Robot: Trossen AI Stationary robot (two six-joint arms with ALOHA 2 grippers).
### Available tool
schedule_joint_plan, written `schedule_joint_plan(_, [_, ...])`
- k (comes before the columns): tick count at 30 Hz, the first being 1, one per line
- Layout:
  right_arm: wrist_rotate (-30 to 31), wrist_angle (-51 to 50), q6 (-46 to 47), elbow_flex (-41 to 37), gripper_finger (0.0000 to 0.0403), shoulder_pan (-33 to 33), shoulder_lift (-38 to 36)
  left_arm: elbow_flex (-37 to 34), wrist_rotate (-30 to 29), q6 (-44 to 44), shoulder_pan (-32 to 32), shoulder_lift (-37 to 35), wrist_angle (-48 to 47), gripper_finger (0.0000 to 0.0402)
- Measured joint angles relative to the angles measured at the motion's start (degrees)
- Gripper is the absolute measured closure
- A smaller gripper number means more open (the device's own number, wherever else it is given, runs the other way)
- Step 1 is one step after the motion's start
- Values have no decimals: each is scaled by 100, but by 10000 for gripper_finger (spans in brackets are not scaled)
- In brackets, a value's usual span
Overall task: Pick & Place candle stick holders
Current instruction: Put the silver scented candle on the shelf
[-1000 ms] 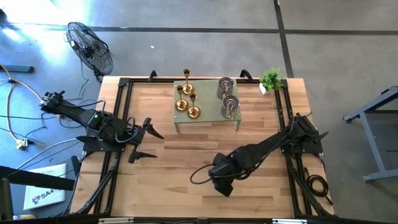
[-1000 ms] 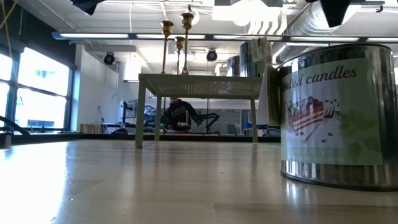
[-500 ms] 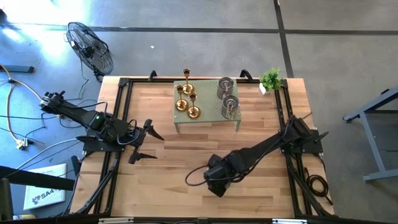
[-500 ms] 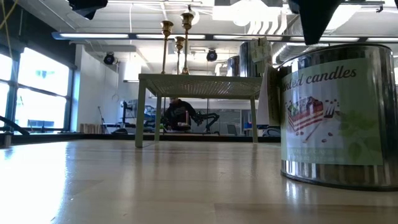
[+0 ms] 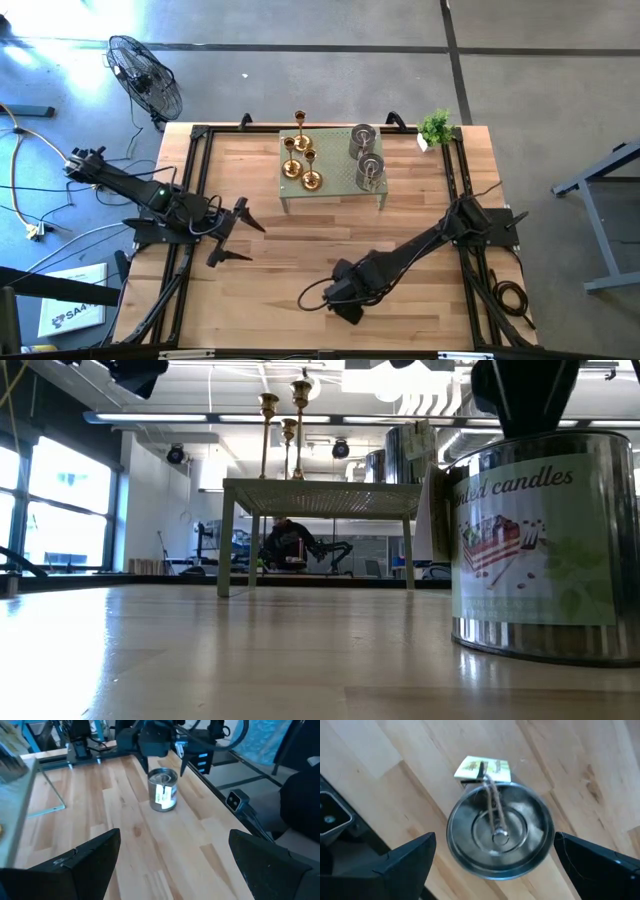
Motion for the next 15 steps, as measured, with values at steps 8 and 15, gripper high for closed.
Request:
schedule_joint_plan(8, [187,8,-5,0,3,8,0,-498,156,-64,0,1,616,35])
schedule_joint_plan(15, [203,183,123,0,3,109,0,-499,249,-64,0,-4,638,35])
